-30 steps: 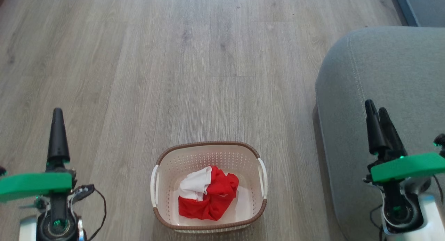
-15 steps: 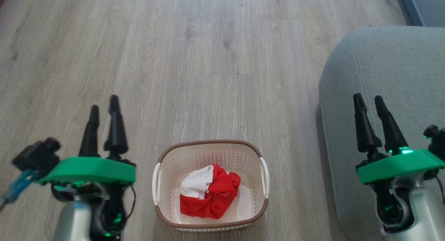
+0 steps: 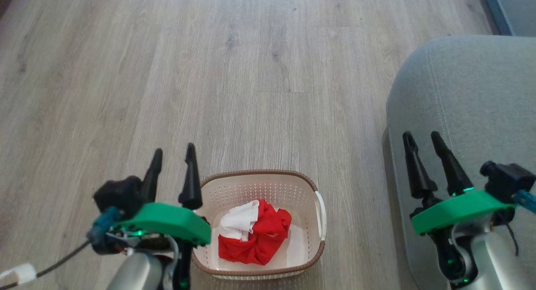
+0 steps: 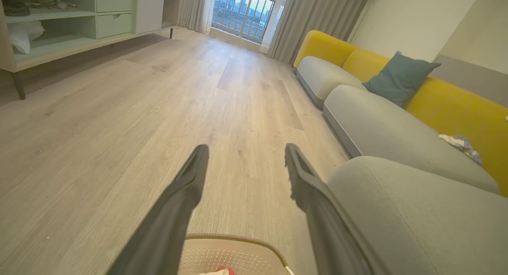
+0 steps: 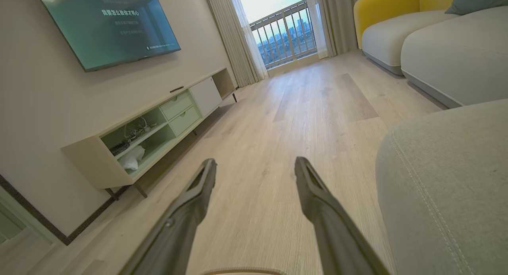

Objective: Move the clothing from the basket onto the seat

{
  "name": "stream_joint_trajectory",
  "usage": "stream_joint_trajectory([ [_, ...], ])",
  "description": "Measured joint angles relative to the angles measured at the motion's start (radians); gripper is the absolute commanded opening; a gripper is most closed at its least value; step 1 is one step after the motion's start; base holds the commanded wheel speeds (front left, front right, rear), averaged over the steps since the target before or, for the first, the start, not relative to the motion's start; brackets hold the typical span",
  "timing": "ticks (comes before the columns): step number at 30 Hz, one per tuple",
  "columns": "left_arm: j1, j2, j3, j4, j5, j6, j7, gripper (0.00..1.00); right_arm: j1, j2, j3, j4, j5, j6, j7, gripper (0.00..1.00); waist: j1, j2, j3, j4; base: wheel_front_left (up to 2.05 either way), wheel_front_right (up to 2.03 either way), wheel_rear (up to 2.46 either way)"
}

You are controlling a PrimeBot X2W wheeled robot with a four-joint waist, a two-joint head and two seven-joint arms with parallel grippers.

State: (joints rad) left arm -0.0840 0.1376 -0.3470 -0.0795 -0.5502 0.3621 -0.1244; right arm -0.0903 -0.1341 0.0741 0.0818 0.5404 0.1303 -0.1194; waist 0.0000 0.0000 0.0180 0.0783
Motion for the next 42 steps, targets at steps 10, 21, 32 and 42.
stream_joint_trajectory([
  [10, -0.008, 0.018, -0.074, 0.01, 0.094, 0.069, -0.028, 1.0, 0.001, 0.002, 0.019, 0.045, -0.056, 0.0, -0.03, 1.0, 0.0, 0.0, -0.002, 0.007, 0.0, 0.0, 0.0],
  [21, -0.041, 0.025, -0.112, -0.057, 0.201, 0.162, -0.061, 1.0, -0.001, 0.022, 0.005, 0.014, -0.116, 0.0, -0.063, 1.0, 0.0, 0.0, -0.004, 0.012, 0.0, 0.0, 0.0],
  [32, 0.047, -0.07, 0.042, 0.112, 0.202, -0.172, -0.097, 1.0, 0.003, 0.037, -0.011, 0.158, -0.176, 0.0, -0.097, 1.0, 0.0, 0.0, -0.022, 0.018, 0.0, 0.0, 0.0],
  [42, 0.052, -0.081, 0.077, 0.201, 0.259, -0.263, -0.119, 1.0, 0.001, 0.038, 0.002, 0.252, -0.252, 0.0, -0.121, 1.0, 0.0, 0.0, -0.02, 0.021, 0.0, 0.0, 0.0],
])
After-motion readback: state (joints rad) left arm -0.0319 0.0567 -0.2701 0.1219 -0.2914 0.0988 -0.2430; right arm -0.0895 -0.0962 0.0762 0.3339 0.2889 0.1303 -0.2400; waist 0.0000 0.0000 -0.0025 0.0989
